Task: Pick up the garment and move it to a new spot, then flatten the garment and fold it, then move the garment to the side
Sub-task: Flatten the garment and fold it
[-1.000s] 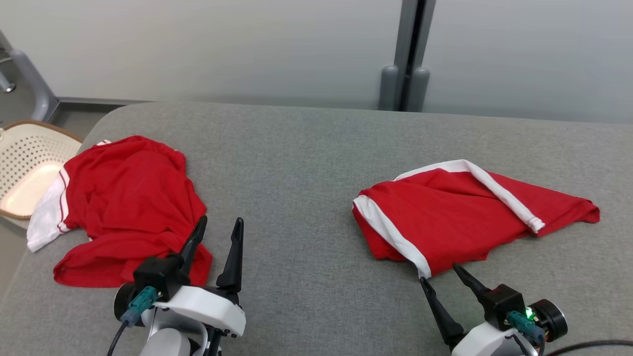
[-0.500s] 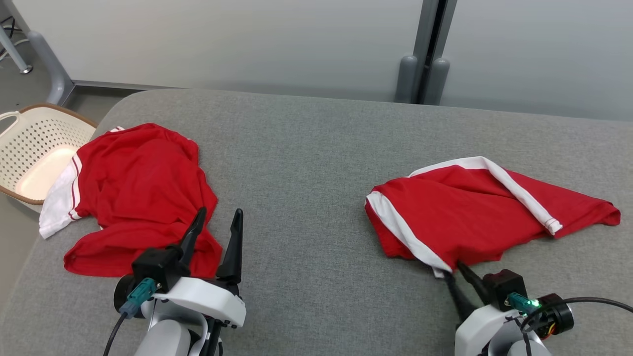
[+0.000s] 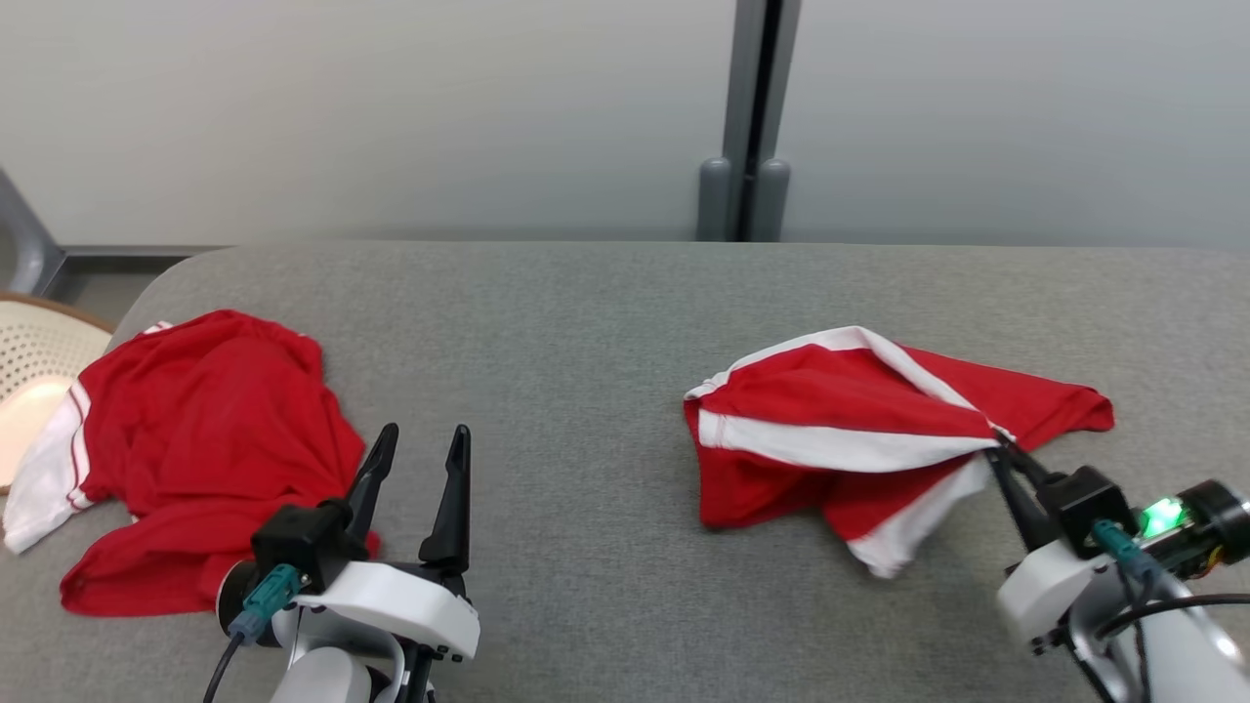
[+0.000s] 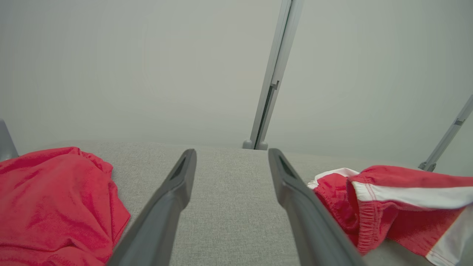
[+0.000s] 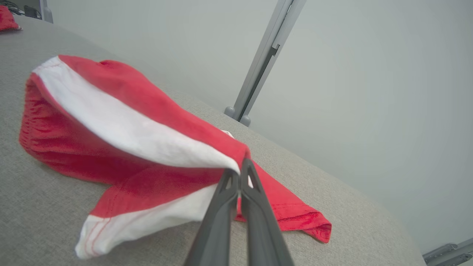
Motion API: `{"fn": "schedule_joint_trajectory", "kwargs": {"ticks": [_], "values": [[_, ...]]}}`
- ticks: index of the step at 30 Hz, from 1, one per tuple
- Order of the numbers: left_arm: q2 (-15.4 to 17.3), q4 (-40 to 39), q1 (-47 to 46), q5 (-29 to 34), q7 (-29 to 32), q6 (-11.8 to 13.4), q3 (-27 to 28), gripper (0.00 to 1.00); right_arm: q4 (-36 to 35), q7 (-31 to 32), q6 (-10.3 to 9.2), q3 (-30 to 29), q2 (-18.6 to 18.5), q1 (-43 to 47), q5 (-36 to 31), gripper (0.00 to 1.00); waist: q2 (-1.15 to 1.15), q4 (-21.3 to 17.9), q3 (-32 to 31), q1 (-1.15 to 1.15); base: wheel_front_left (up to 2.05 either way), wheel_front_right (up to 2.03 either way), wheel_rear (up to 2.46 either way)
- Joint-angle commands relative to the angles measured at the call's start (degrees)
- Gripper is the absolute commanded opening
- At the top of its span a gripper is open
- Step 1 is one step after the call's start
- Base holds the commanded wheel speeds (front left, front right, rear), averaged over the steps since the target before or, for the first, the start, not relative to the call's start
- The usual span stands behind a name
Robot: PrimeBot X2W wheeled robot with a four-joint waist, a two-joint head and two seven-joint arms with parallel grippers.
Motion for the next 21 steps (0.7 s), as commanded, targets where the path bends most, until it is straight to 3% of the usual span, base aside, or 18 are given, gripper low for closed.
{"fn": "schedule_joint_trajectory", "kwargs": {"ticks": [1, 10, 14, 15, 16, 21], "values": [[0.17, -0.14, 0.86, -0.18, -0.08, 0.20, 0.17, 1.00, -0.51, 0.30, -0.06, -0.06, -0.58, -0.01, -0.15, 0.00, 0.00, -1.13, -0.89, 0.00, 0.00, 0.00, 0.00], [0.18, -1.02, 1.18, -0.67, -0.08, 0.57, -0.46, 1.00, -13.62, 6.86, -0.07, 3.91, -11.44, 5.44, -2.22, 0.00, 0.00, -4.20, -1.00, 0.00, 0.00, 0.00, 0.00], [0.20, -0.78, 1.06, -0.49, -0.08, 0.36, -0.57, 1.00, -16.70, 8.28, -0.07, 6.78, -13.11, 7.95, 0.51, 0.00, 0.00, -4.99, -0.68, 0.00, 0.00, 0.00, 0.00], [0.19, -0.57, 0.81, -0.33, -0.08, 0.16, -0.67, 1.00, -17.01, 8.73, -0.07, 9.34, -13.08, 9.22, 2.68, 0.80, 0.00, -5.22, -0.53, 0.00, 0.00, 0.00, 0.00], [0.18, -0.46, 0.66, -0.22, -0.08, 0.07, -0.79, 1.00, -16.93, 8.91, -0.07, 10.79, -12.99, 9.74, 4.05, 1.00, 0.00, -5.29, -0.47, 0.00, 0.00, 0.00, 0.00], [0.19, 0.23, 0.16, 0.29, -0.08, -0.20, -0.94, 1.00, -15.74, 8.62, -0.09, 15.43, -12.11, 11.23, 8.79, 1.00, 0.00, -5.75, -0.31, 0.00, 0.00, 0.00, 0.00]]}}
